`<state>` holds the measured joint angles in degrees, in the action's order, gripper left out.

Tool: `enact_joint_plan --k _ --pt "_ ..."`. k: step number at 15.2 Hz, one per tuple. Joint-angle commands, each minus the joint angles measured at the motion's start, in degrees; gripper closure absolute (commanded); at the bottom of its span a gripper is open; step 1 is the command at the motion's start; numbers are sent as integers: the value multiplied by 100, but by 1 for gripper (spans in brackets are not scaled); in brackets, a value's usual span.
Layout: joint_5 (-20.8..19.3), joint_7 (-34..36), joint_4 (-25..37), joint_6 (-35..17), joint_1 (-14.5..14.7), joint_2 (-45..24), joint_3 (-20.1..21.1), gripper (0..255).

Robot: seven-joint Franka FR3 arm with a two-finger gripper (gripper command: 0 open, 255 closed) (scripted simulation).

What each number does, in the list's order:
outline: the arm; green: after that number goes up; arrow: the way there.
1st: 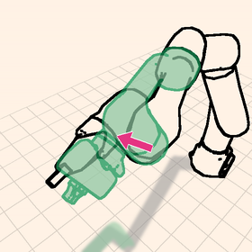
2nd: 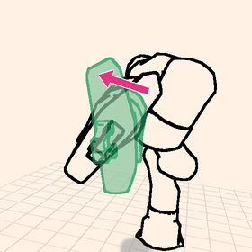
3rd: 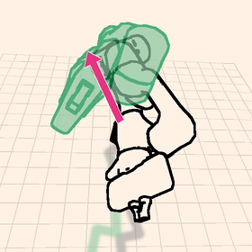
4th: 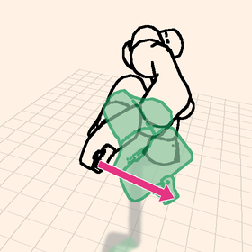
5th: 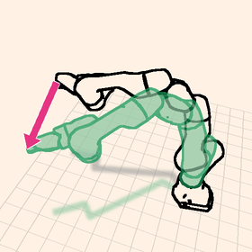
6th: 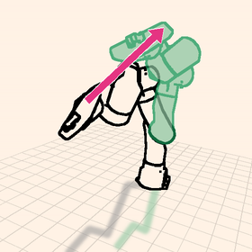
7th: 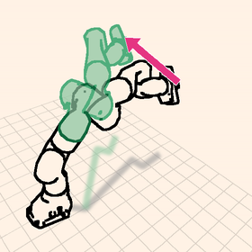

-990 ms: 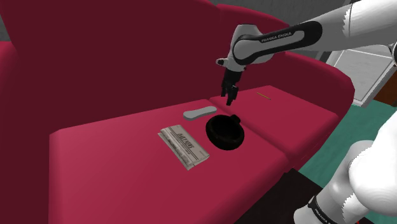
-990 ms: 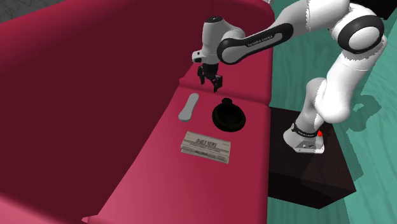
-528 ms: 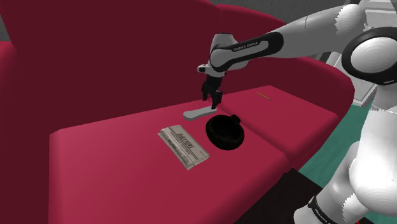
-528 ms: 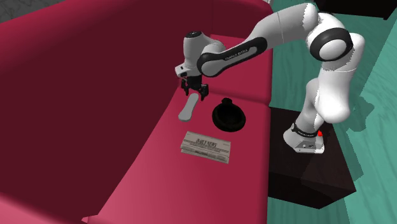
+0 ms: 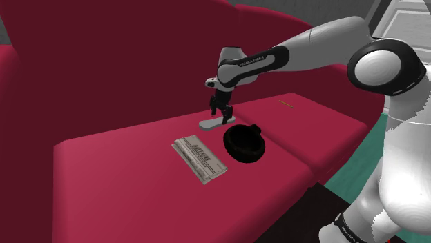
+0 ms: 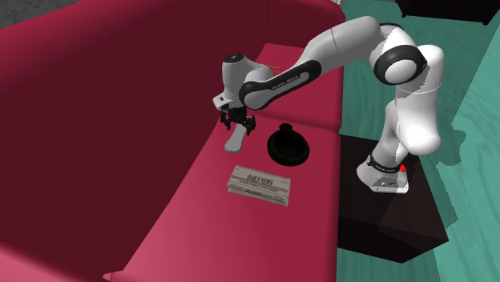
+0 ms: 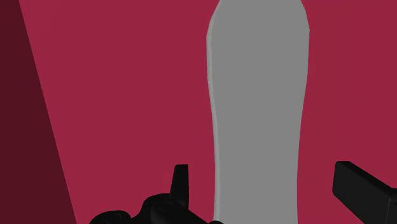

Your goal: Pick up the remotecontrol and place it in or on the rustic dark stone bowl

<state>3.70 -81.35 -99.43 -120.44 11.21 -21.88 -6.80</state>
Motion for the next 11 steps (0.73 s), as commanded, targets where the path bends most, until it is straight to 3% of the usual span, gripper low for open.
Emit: enact_joint_plan --k 1,9,10,11 --pt "10 -8 -70 -131 0 -60 6 0" --pt "14 -10 -88 -167 0 -78 8 0" --pt "14 -10 -88 -167 0 -78 8 255" --pt "14 -10 -88 -167 0 -78 8 255"
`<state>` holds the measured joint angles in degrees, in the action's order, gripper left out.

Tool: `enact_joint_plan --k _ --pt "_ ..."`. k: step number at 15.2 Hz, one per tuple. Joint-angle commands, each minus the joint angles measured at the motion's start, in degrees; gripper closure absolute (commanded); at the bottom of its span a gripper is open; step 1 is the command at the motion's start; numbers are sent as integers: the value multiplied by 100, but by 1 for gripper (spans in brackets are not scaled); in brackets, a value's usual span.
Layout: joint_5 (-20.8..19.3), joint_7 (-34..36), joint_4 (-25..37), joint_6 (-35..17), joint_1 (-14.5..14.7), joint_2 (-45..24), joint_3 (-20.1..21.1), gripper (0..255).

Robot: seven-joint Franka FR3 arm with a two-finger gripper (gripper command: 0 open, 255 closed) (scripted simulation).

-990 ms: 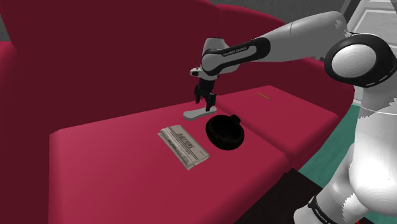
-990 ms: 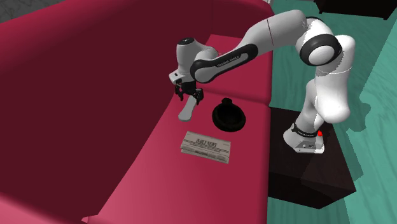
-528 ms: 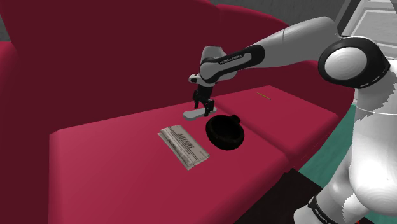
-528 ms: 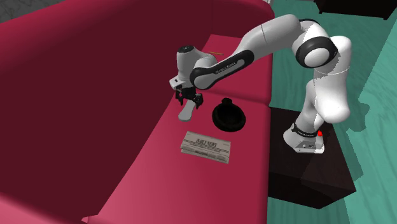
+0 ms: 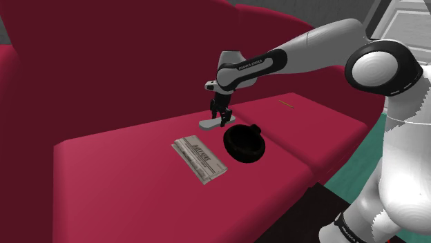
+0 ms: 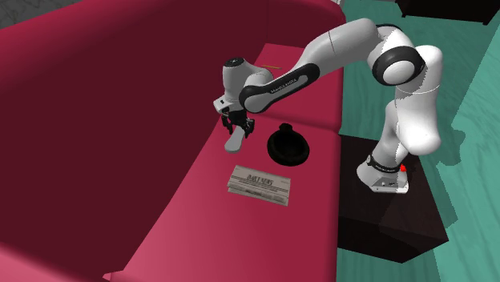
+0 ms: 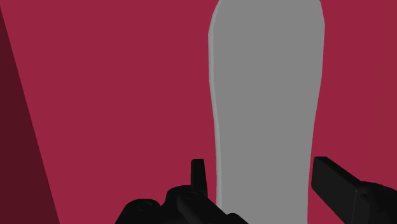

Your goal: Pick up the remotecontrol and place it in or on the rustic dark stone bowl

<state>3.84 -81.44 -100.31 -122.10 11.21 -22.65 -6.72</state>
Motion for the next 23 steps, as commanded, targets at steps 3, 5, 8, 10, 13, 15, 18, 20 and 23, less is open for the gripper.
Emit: enact_joint_plan --k 3,5,8,10,13,15,18,20,23 --pt "0 0 0 -1 0 1 0 255" --pt "0 0 0 -1 0 1 0 255" --pt "0 0 1 -2 0 -1 0 255" --pt "-12 8 61 126 3 67 -5 255" --pt "-28 20 166 322 6 159 -12 255" --pt "-38 28 242 454 7 215 -16 255" --pt "-52 38 367 655 9 293 -21 255" --pt "-60 45 457 791 10 339 -24 255" --pt "-71 54 604 998 11 400 -28 255"
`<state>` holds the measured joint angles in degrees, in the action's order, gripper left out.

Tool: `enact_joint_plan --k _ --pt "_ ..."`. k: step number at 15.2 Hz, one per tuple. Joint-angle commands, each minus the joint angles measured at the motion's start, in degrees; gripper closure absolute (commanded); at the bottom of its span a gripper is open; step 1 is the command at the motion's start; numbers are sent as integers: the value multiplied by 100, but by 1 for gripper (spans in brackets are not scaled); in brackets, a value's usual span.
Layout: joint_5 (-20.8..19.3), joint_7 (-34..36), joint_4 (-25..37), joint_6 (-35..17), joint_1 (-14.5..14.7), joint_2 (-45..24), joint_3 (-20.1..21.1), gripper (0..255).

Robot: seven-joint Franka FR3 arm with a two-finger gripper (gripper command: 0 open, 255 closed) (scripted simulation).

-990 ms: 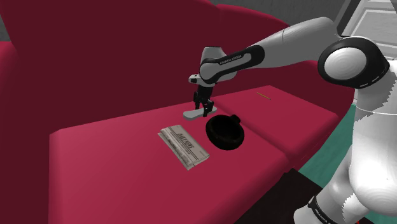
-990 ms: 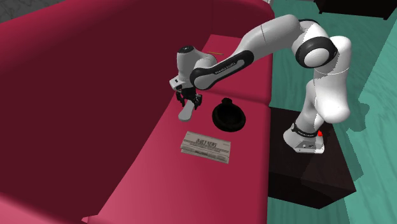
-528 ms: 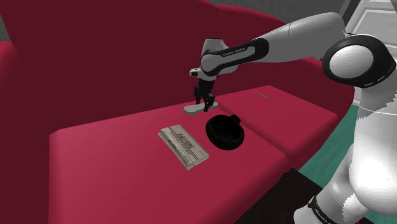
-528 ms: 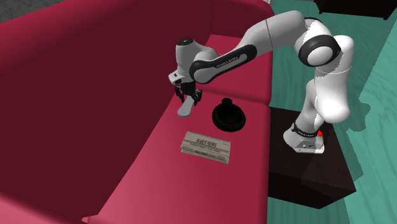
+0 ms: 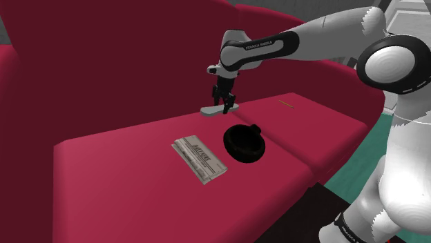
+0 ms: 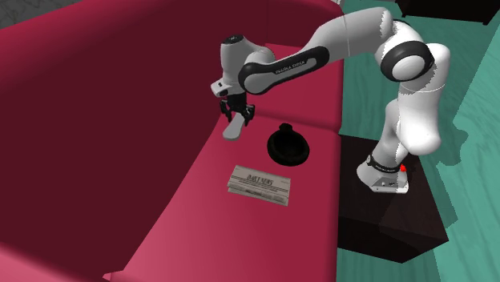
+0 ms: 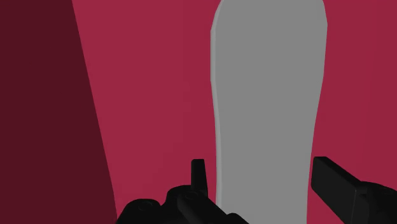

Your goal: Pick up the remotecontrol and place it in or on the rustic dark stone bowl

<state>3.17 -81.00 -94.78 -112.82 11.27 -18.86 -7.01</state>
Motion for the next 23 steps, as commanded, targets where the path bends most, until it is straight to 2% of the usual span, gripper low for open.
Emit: enact_joint_plan --k 1,18,23 --pt "-8 13 102 140 5 39 -1 255" --pt "-36 47 1217 1372 -11 158 -16 255" --pt "-188 354 -392 956 220 1364 73 255"
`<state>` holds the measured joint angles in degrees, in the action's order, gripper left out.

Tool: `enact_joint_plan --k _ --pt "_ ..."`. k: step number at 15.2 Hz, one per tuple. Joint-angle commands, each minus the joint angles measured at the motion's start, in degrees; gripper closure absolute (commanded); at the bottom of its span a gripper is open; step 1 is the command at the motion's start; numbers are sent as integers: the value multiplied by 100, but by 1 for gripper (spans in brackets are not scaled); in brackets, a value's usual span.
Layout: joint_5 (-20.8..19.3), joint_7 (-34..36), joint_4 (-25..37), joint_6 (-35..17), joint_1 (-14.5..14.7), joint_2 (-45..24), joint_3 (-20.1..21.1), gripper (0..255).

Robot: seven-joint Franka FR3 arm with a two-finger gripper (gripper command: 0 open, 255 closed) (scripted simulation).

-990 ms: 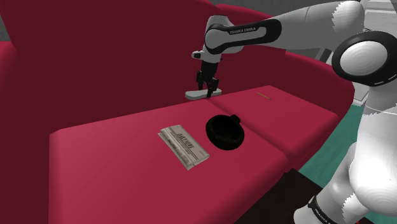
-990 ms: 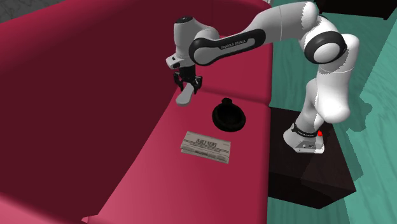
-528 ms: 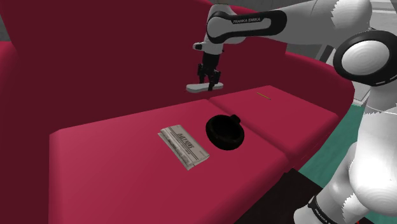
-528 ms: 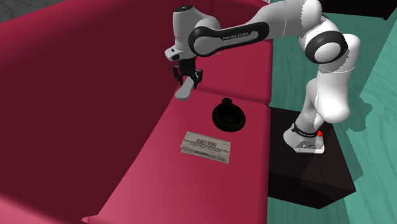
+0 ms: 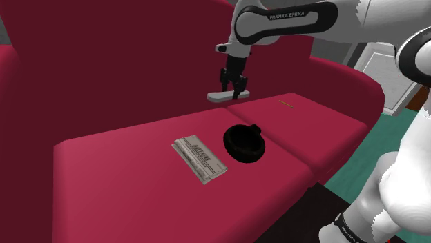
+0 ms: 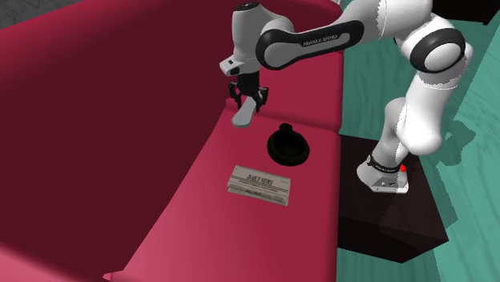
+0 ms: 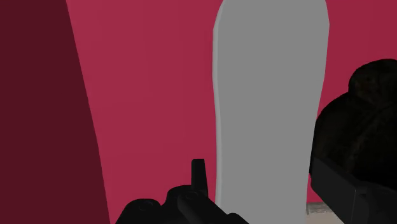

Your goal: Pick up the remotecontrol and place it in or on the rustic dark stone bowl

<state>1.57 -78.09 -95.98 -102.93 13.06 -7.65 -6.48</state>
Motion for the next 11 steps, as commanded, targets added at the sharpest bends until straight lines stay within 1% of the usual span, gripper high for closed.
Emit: enact_joint_plan --k 1,6,11 --pt "-54 130 -549 -89 79 467 46 255" --pt "-141 486 -1780 -260 238 1537 219 255" --pt "-142 857 -2808 -269 375 2558 446 255"
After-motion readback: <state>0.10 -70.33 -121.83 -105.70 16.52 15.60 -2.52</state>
